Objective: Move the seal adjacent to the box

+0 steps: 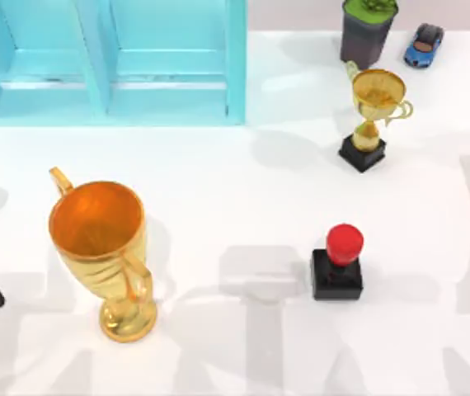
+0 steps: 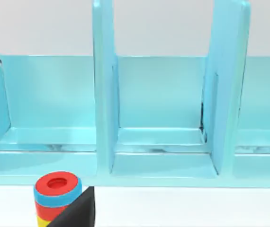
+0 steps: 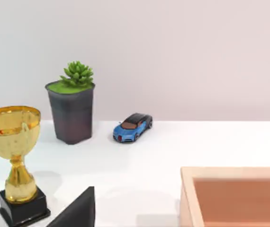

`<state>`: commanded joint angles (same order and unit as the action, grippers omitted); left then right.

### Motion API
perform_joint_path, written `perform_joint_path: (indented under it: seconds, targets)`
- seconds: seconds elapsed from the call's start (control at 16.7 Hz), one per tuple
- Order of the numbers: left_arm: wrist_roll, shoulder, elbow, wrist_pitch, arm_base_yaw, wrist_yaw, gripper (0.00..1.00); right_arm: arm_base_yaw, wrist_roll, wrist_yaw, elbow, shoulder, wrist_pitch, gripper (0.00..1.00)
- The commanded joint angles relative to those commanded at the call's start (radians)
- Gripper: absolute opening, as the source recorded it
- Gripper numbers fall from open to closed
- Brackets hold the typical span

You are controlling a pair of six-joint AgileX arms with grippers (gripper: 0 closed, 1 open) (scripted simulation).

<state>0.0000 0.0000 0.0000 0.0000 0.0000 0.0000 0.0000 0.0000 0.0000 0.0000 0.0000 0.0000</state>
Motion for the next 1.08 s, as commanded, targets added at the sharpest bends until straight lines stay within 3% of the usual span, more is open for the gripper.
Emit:
perform_joint_path:
  seconds: [0.24,0.48,1.08]
  targets:
    - [0.000,0.000,0.000,0.000,0.000,0.000,1.00,0.024,0.019,0.000,0.027,0.029,-0.030,1.00]
    - [0.000,0.000,0.000,0.000,0.000,0.000,1.00,0.138,0.110,0.005,0.194,0.212,-0.184,1.00]
    - [0.000,0.000,0.000,0.000,0.000,0.000,1.00,0.492,0.446,0.023,1.036,1.217,-0.868,1.00]
